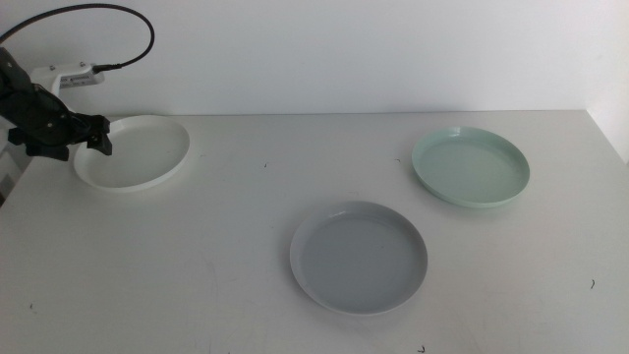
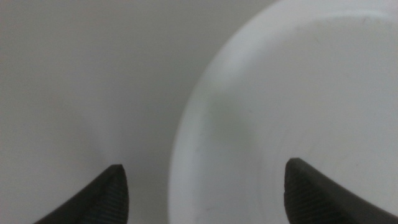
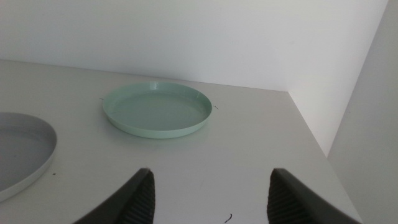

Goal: Stack the three bowls on top of each other.

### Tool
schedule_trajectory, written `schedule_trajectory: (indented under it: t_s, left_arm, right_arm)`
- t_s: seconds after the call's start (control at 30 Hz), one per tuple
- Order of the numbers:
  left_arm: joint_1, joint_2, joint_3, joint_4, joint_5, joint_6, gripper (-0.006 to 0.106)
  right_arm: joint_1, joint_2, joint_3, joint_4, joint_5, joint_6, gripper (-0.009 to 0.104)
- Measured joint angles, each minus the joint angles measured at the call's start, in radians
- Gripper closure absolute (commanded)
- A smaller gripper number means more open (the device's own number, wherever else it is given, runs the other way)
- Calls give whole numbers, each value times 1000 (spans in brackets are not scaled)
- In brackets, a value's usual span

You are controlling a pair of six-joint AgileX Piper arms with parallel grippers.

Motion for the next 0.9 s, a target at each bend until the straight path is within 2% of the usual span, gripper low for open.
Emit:
schedule_trajectory:
  t_s: [0.3,0.53,0.57,0.9]
  left_arm:
    - [0,23,-3,-25,-11,5,55]
    - [4,29,-8,-34,-12,5,98]
    - [4,30,-8,-34,-12,5,100]
    - [15,-25,25,-95,42,0,100]
  right_arm:
    - [0,0,0,0,0,0,48]
    - [0,0,0,0,0,0,48]
    - [0,0,0,0,0,0,48]
    - [0,0,0,0,0,0,48]
